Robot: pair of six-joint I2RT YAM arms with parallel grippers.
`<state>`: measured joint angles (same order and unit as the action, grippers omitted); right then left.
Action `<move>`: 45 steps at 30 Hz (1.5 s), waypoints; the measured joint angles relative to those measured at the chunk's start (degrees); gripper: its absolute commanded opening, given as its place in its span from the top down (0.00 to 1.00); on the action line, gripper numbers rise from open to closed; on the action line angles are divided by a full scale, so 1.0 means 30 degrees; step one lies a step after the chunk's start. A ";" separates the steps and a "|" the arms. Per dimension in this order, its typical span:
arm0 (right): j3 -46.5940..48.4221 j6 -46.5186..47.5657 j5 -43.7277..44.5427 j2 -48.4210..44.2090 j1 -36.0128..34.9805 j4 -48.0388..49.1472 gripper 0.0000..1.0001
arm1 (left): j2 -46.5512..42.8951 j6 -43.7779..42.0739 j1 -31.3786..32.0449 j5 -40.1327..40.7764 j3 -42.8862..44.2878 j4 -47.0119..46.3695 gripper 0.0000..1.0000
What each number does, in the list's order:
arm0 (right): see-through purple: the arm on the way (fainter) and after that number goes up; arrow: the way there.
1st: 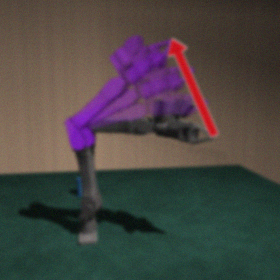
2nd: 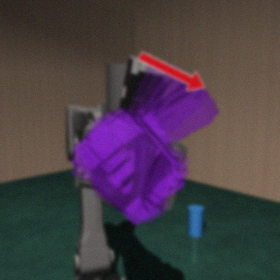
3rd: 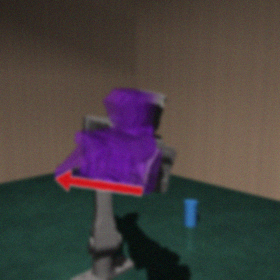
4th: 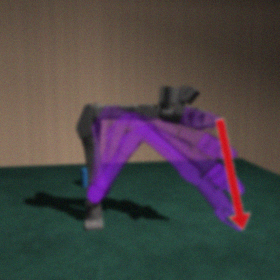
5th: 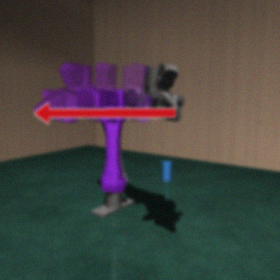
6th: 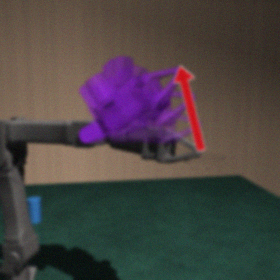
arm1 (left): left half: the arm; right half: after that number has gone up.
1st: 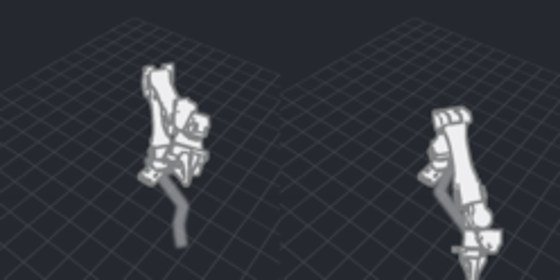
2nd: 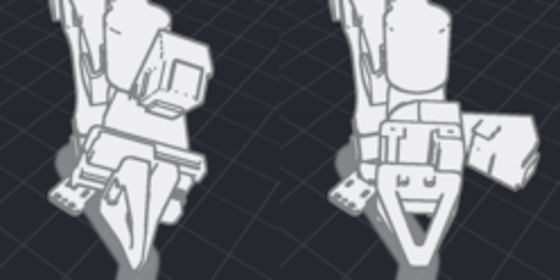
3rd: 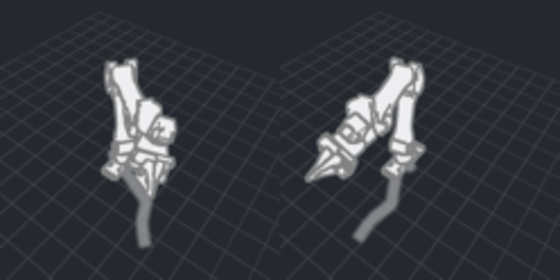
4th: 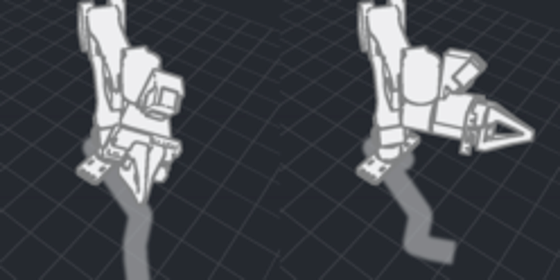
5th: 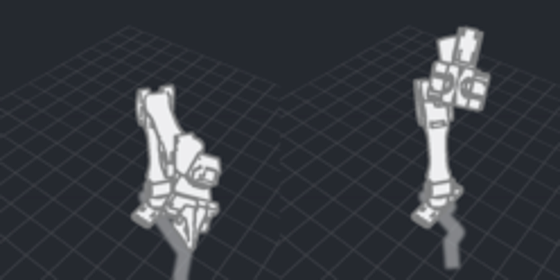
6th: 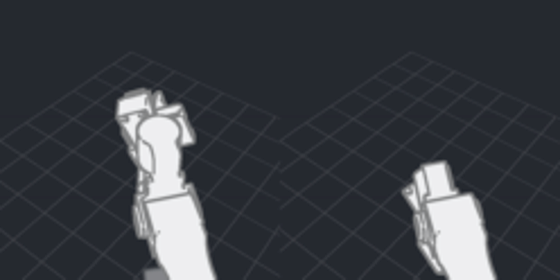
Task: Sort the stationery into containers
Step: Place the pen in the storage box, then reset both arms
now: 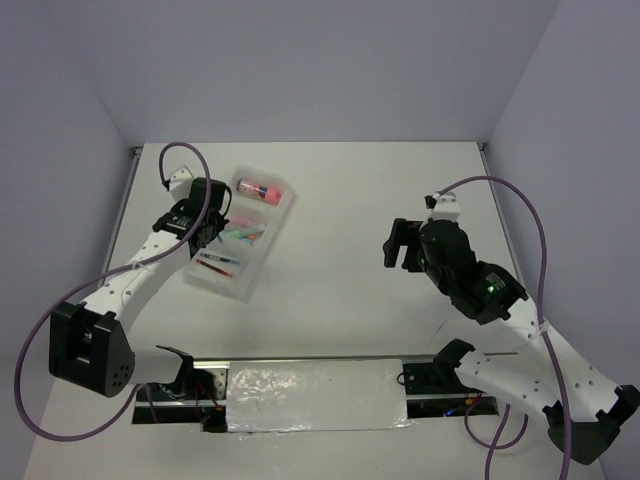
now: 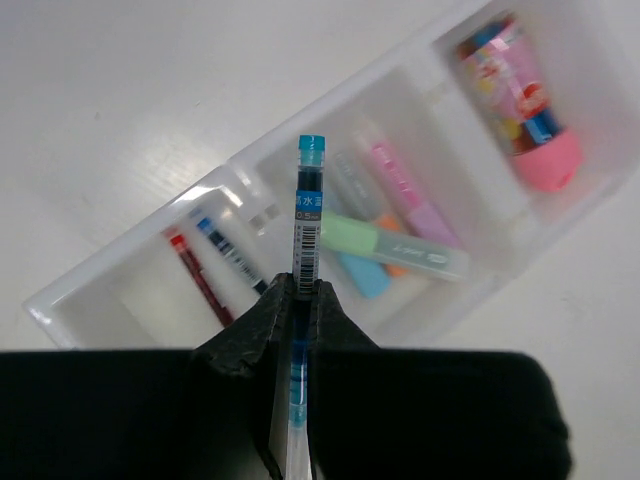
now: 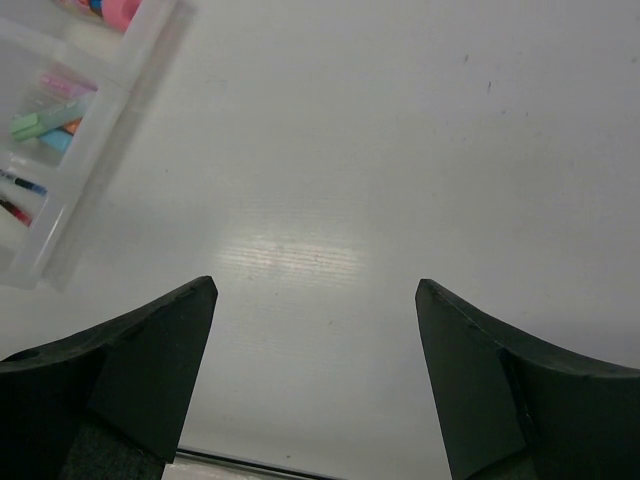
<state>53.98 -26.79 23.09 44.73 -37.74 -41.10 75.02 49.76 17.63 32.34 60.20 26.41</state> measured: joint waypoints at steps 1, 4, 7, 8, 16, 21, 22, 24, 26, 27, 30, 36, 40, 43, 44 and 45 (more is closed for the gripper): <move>0.0000 0.0087 -0.0146 0.0117 0.0000 0.0146 0.12 | 0.0007 0.0182 -0.0299 -0.0095 -0.0466 0.0073 1.00; 0.0000 0.0270 -0.0466 0.0175 -0.0044 0.0459 0.12 | 0.0036 0.0831 -0.0889 -0.0401 -0.1785 0.0321 0.98; 0.0000 0.0335 -0.0619 0.0182 -0.0087 0.0641 0.12 | 0.0029 0.1464 -0.1231 -0.0444 -0.2535 0.0583 0.91; 0.0000 0.0335 -0.0685 0.0189 -0.0087 0.0685 0.12 | -0.0029 0.1574 -0.1231 -0.0452 -0.2718 0.0525 0.91; 0.0000 0.0342 -0.1071 0.0189 -0.0087 0.0852 0.12 | -0.0342 0.2018 -0.1231 -0.0860 -0.3723 0.0175 0.53; 0.0007 0.0401 -0.1129 0.0321 -0.0124 0.0845 0.11 | -0.1137 0.1902 -0.1231 -0.1107 -0.3905 0.0270 0.04; 0.0029 0.0437 -0.1122 0.0372 -0.0124 0.0845 0.11 | -0.1501 0.1858 -0.1224 -0.1144 -0.3905 0.0357 0.01; 0.0160 0.0539 -0.1035 0.0466 -0.0124 0.0809 0.10 | -0.2477 0.1770 -0.1224 -0.1158 -0.3832 0.0692 0.01; 0.0437 0.0641 -0.0780 0.0459 -0.0124 0.0758 0.00 | -0.3322 0.1151 -0.1224 -0.1122 -0.3395 0.1333 0.01; 0.0597 0.0678 -0.0561 0.0372 -0.0124 0.0743 0.00 | -0.3614 0.0801 -0.1224 -0.1064 -0.2987 0.1785 0.01; 0.0889 0.1129 0.0066 -0.0510 -0.0124 0.0619 0.00 | -0.4597 -0.0248 -0.1144 -0.0605 -0.1231 0.3126 0.01; 0.2667 0.2040 0.1246 -0.2856 -0.0124 -0.1013 0.00 | -0.7992 -0.3111 -0.1056 -0.0087 0.1064 0.4801 0.01; 0.4138 0.2324 0.2208 -0.4175 -0.0124 -0.2186 0.00 | -0.9530 -0.5209 -0.1049 0.0393 0.2157 0.5603 0.01; 0.4466 0.2412 0.2856 -0.5129 -0.0124 -0.3191 0.00 | -1.0805 -0.6375 -0.1042 0.0699 0.1887 0.5916 0.01; 0.4554 0.2426 0.3096 -0.5435 -0.0124 -0.3643 0.00 | -1.1351 -0.6659 -0.1042 0.0721 0.1603 0.5952 0.01; 0.4663 0.2455 0.3257 -0.5705 -0.0124 -0.3993 0.00 | -1.1897 -0.7023 -0.1042 0.0714 0.1231 0.6003 0.01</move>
<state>67.96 -19.42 32.86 27.62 -38.11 -53.08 39.33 28.69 14.50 34.48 63.90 44.42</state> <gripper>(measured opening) 0.996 0.993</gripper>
